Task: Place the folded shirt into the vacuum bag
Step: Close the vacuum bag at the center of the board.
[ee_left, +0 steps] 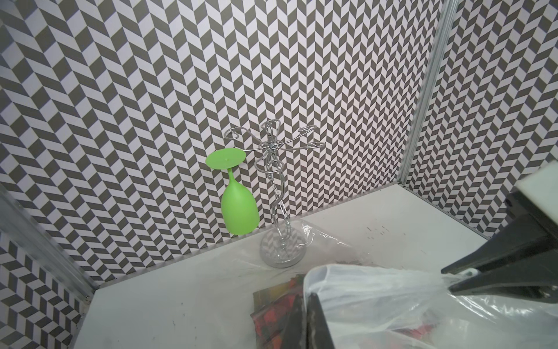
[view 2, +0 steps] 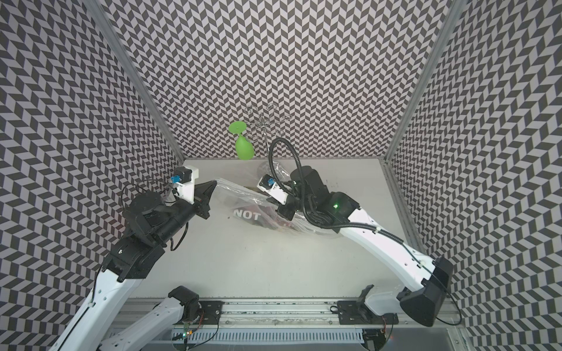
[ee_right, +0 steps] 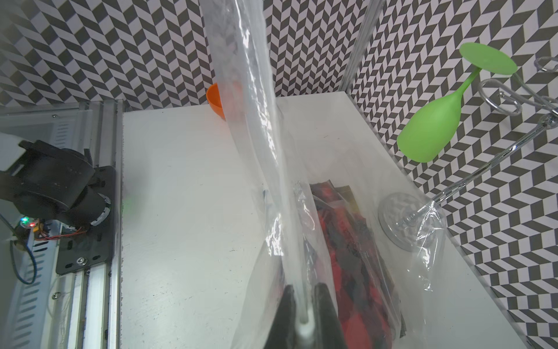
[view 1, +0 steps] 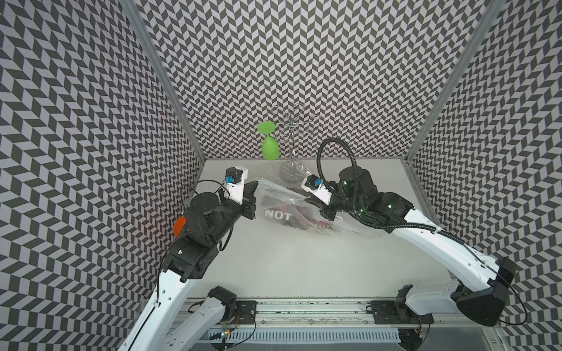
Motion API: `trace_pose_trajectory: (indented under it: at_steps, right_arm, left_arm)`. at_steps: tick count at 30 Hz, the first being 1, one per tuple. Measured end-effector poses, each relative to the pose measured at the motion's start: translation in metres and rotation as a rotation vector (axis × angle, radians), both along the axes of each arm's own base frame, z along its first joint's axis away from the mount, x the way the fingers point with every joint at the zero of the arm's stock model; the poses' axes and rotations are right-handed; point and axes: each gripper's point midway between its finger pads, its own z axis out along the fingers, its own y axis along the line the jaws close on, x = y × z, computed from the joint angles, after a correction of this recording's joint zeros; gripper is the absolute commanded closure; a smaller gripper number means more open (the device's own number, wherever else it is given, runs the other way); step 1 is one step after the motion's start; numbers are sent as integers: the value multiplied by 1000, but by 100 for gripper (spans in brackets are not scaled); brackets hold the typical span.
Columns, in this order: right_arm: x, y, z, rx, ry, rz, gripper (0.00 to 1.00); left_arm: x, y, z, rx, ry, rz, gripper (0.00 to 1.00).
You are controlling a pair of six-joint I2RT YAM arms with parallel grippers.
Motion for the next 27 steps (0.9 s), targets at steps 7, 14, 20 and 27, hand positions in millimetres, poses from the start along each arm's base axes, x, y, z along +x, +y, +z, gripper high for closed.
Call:
trace_pose_trajectory:
  at_steps: [7,14,20,27]
  right_arm:
    - [-1,0,2,-11,14,3,100]
    - [-2,1,-5,-42,40,6,100]
    - [-4,-1,-9,-57,51,5,100]
    - [-7,-17,-43,-181,129,-20,100]
  left_arm:
    - [0,-2,-1,-20,-5,-15,100]
    - [-3,-4,-4,-35,-5,-44,100]
    - [-7,-6,-9,-18,-1,-62,82]
    - [-8,17,26,5,-98,48,46]
